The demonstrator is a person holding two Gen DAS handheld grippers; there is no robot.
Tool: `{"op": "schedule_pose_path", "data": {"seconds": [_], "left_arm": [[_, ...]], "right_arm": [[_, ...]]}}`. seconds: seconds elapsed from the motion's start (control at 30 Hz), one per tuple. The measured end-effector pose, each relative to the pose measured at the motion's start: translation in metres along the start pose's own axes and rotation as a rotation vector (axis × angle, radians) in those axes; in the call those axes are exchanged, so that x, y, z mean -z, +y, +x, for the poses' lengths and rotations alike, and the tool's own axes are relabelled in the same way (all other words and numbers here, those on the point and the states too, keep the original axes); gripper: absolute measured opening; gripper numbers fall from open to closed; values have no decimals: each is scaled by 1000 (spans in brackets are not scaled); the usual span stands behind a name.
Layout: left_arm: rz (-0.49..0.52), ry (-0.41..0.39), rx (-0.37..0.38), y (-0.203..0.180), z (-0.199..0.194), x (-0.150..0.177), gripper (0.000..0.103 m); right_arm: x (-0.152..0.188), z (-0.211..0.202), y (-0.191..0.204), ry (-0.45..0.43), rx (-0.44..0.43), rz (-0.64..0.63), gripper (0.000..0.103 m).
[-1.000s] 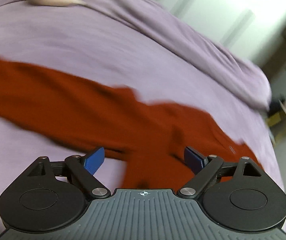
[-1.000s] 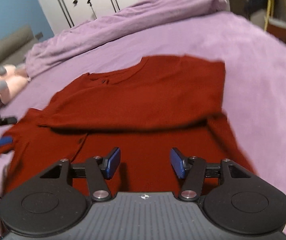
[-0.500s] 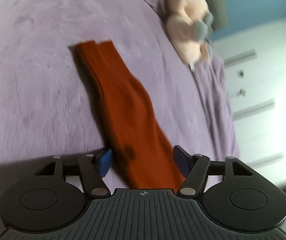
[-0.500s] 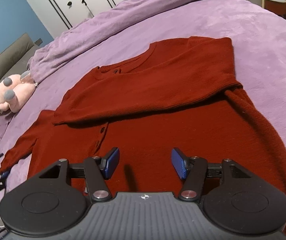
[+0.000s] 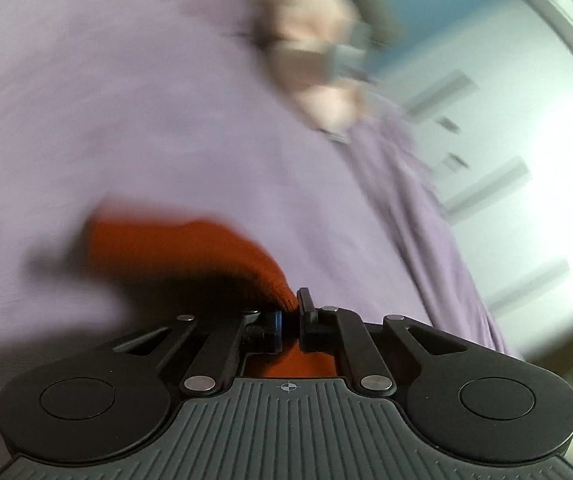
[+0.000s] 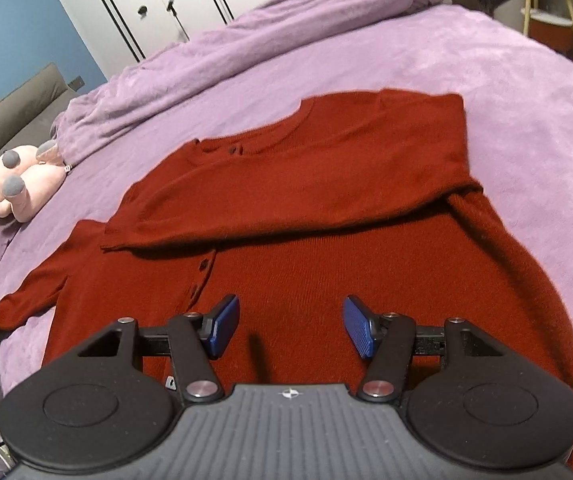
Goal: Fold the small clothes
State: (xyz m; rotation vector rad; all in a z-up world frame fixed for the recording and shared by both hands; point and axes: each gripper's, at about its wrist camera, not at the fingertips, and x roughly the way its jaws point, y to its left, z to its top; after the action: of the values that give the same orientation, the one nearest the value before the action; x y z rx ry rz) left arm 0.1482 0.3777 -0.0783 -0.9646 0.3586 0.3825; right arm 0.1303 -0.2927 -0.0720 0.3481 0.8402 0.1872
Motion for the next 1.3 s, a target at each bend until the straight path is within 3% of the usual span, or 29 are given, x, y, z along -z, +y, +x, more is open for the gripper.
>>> {"op": "schedule_pose_path", "data": {"seconds": [0.13,0.23,0.27,0.3,0.33,0.4,0.5,0.7,0.87,1.0,1.07,1.13,1.17,1.3], "left_arm": [[297,76,222,-107,-10,42,9],[477,207,403,-178,-15,103,13],[519,262,426,-195,-13,125,28],[557,338,441,-208,-9,152,51],[576,389,447,-214,-6,171,57],[592,458,427,-212,0,204,55],[530,511,304,-191,12,223,55],[440,480,159,-150,18,201,56],[413,480,120,-140,30,193,56],[397,488,105,-130,30,196,56],[397,487,105,-126,28,193,56],[396,484,101,-126,30,192,57],[393,484,98,-128,31,192,57],[385,471,88,-130,31,188,58]], "right_arm": [[-2,-7,-3,-36,-29,12,58],[-4,-11,-7,-38,-73,48,58],[-5,-11,-8,-37,-81,54,58],[-6,-12,-8,-35,-86,57,58],[-7,-12,-9,-35,-91,60,58],[-10,-12,-11,-33,-109,69,58],[-18,-5,-14,-16,-153,96,58],[-50,40,-12,24,-283,206,57],[-74,98,-14,60,-330,366,56],[-79,130,-4,102,-352,388,55],[-81,135,8,106,-337,336,47],[-84,136,21,108,-331,262,14],[-86,133,29,102,-321,212,5],[-99,93,54,-72,-178,-33,5]]}}
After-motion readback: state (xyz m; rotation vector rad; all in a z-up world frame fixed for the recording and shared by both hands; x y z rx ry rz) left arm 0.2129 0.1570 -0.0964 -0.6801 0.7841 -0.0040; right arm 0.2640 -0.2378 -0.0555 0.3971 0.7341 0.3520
